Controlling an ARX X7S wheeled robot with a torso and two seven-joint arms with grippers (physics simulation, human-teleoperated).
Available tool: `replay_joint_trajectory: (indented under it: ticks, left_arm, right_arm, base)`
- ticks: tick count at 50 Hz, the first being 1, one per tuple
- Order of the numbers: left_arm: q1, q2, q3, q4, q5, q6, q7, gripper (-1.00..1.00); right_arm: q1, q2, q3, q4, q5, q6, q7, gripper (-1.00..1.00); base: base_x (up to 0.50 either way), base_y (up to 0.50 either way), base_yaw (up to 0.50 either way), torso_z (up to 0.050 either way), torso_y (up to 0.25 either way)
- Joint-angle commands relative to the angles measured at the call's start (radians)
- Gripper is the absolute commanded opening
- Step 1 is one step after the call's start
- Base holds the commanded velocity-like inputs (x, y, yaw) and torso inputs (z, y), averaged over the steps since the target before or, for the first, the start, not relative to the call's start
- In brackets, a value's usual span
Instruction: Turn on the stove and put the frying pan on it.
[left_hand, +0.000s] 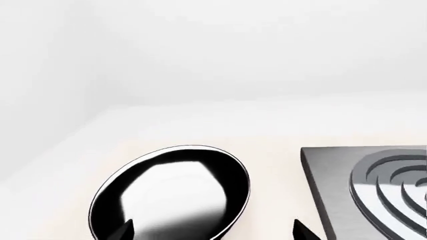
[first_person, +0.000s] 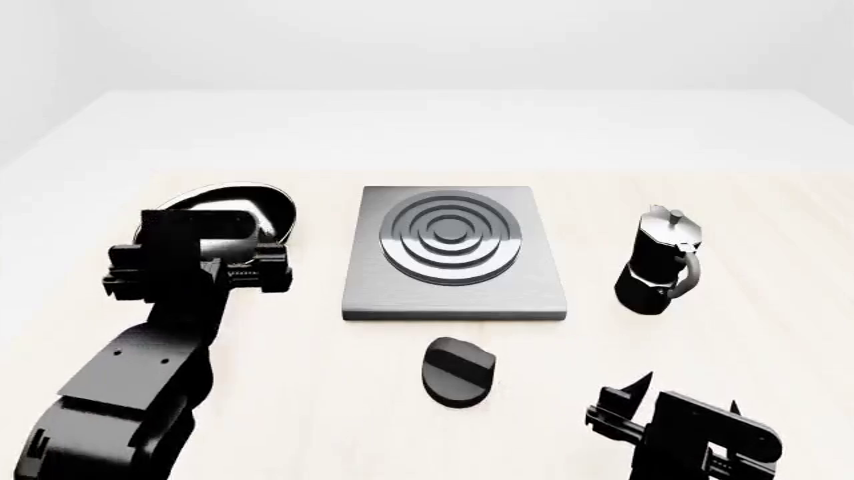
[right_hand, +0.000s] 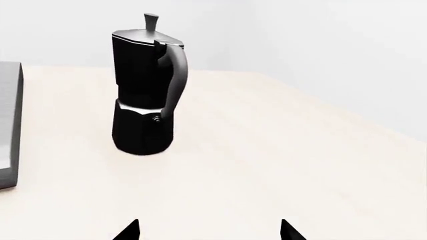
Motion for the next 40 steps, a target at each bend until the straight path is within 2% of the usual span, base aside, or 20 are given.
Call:
replay_joint_trajectory:
  ticks: [1, 22, 40]
  left_arm:
    - [-0.091, 0.004, -0.013, -0.185, -0.005, -0.046, 0.006, 1.00]
    - [-0.147, 0.034, -0.047, -0.304, -0.068, -0.160, 0.007, 1.00]
    - [-0.190, 0.041, -0.066, -0.409, -0.074, -0.168, 0.002, 1.00]
  right_arm:
    - [-0.002, 0.002, -0.003, -0.006, 0.004, 0.006, 0.005, 1.00]
    - [0.003, 0.006, -0.010, 0.003, 0.010, -0.001, 0.006, 1.00]
    - [0.000, 0.009, -0.011, 0.001, 0.018, -0.006, 0.011, 1.00]
  base:
    - [0.00, 0.00, 0.00, 0.000, 0.000]
    - [0.00, 0.00, 0.00, 0.000, 0.000]
    - [0.00, 0.00, 0.00, 0.000, 0.000]
